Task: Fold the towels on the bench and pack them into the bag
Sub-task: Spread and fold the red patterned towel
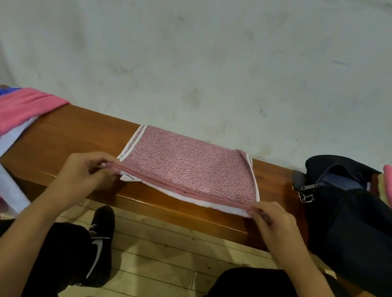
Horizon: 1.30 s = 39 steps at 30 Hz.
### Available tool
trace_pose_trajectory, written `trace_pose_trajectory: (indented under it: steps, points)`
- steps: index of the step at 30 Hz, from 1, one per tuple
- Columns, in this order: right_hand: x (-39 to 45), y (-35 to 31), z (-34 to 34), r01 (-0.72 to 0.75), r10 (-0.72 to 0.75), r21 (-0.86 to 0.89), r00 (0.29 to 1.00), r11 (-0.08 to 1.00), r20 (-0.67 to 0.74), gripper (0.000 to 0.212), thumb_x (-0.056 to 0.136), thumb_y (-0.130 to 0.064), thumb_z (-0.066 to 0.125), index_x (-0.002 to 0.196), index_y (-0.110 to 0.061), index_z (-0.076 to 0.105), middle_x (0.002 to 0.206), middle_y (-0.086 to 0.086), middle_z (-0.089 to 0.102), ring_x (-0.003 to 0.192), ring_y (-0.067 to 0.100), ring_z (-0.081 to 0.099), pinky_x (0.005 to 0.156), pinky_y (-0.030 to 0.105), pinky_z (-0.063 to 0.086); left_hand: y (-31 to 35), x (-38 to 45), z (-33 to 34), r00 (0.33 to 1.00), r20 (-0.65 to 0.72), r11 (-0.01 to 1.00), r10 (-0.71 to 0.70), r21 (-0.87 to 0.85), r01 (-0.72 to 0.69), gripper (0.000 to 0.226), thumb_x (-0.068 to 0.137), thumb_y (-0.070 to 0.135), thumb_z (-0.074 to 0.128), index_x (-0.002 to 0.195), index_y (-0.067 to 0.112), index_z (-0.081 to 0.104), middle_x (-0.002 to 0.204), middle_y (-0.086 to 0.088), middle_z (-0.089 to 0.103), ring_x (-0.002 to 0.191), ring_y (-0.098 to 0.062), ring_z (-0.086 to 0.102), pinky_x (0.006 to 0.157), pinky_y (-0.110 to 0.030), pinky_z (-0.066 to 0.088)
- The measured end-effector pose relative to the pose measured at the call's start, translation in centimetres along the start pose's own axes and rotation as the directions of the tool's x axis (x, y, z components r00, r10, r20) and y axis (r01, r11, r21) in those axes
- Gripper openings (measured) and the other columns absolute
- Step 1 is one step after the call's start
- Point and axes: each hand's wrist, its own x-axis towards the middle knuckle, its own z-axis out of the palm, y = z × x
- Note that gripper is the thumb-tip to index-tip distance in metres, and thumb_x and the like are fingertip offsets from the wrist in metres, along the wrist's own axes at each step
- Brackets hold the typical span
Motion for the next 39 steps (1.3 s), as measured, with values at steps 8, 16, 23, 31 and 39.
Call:
trace_pose_trajectory:
  steps: [8,16,23,31,39]
  points:
    - [0.2,-1.1,-0.6,-0.051,0.060,0.072,0.989,0.996,-0.135,0.029,0.087,-0.011,0.071,0.084,-0.036,0.056,0.085,-0.016,0.065,0.087,0.002,0.062,0.070,0.023,0.055,-0.5,-0.4,-0.6,0.974,0.207,0.996,-0.092,0.014,0.091,0.030,0.078,0.002,0.075,0.076,0.029,0.063,0.091,0.008,0.074,0.096,-0.004,0.068,0.082,-0.025,0.049]
    - [0.3,0.1,-0.7,-0.168,0.184,0.119,0.973,0.979,-0.137,0.023,0.081,-0.012,0.078,0.086,-0.033,0.069,0.091,-0.016,0.070,0.091,-0.006,0.065,0.078,0.013,0.055,-0.8,-0.4,-0.9,0.972,0.215,0.994,-0.097,-0.024,0.104,0.027,0.070,-0.001,0.080,0.069,0.021,0.065,0.093,0.002,0.076,0.096,-0.012,0.071,0.087,-0.034,0.054]
    - [0.6,0.7,-0.7,-0.159,0.165,0.055,0.975,0.986,-0.147,0.018,0.088,-0.015,0.072,0.103,-0.023,0.077,0.098,-0.012,0.072,0.095,0.001,0.065,0.083,0.015,0.049,-0.7,-0.4,-0.7,0.975,0.185,0.987,-0.126,-0.080,0.143,0.018,0.067,0.009,0.077,0.084,0.014,0.081,0.095,0.004,0.077,0.095,-0.010,0.070,0.086,-0.030,0.050]
    - [0.9,1.1,-0.7,-0.238,0.240,0.030,0.961,0.971,-0.140,0.017,0.092,-0.017,0.068,0.107,-0.021,0.076,0.100,-0.012,0.070,0.091,-0.004,0.059,0.080,0.008,0.041,-1.3,-0.4,-0.4,0.942,0.321,0.991,-0.093,-0.065,0.120,0.018,0.065,0.006,0.079,0.081,0.014,0.082,0.112,0.008,0.072,0.111,-0.013,0.064,0.093,-0.031,0.056]
    - [1.0,0.8,-0.8,-0.260,0.259,0.007,0.958,0.965,-0.124,0.020,0.094,-0.016,0.065,0.112,-0.018,0.075,0.103,-0.006,0.070,0.096,0.006,0.059,0.077,0.008,0.039,-0.7,-0.3,0.3,0.971,0.228,0.996,-0.064,-0.044,0.076,0.019,0.070,0.012,0.075,0.086,0.019,0.081,0.092,0.001,0.077,0.090,-0.014,0.071,0.083,-0.026,0.057]
